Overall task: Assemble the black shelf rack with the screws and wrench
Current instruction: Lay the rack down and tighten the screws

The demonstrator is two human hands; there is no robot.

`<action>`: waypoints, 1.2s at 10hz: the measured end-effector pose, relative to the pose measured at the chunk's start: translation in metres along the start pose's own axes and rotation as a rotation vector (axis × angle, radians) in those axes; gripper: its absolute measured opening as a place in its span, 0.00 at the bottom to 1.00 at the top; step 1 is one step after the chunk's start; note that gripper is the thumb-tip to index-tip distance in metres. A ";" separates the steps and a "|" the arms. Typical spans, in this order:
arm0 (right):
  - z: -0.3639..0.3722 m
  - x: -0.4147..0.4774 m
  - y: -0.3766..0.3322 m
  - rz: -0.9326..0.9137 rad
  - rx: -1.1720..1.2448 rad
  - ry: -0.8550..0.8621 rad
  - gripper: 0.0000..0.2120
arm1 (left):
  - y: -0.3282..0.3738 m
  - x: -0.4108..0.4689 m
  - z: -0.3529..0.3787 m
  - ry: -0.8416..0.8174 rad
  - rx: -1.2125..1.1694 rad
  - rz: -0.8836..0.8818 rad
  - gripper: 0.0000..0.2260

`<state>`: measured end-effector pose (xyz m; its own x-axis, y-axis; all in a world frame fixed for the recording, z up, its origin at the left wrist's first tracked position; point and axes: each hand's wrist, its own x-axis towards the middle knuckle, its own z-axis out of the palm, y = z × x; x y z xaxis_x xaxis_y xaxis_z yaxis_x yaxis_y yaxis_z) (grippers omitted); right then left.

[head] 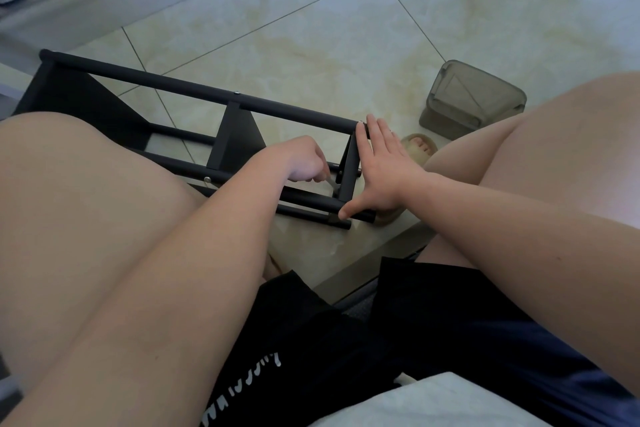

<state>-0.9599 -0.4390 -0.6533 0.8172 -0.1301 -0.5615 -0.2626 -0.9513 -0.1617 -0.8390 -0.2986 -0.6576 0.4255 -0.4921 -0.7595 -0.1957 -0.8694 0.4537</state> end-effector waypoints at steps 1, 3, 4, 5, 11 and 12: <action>0.000 0.000 0.000 -0.001 -0.004 0.000 0.79 | 0.000 0.001 0.001 -0.013 -0.164 -0.001 0.09; 0.001 0.000 0.000 -0.003 -0.001 0.002 0.79 | 0.004 0.006 0.014 -0.007 -0.546 -0.069 0.04; 0.001 0.001 0.001 -0.006 0.001 0.007 0.79 | 0.005 0.008 0.017 0.053 -0.540 -0.066 0.04; 0.002 0.002 0.001 -0.006 -0.001 0.009 0.79 | 0.007 0.009 0.018 0.094 -0.554 -0.080 0.03; 0.003 0.003 0.002 -0.007 -0.001 0.017 0.79 | 0.008 0.007 0.015 0.054 -0.644 -0.135 0.04; 0.004 0.003 0.002 -0.006 0.000 0.018 0.79 | 0.006 0.006 0.015 0.044 -0.580 -0.124 0.05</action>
<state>-0.9600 -0.4399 -0.6579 0.8279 -0.1291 -0.5459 -0.2575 -0.9520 -0.1653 -0.8503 -0.3077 -0.6665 0.4528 -0.3753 -0.8088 0.3676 -0.7478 0.5528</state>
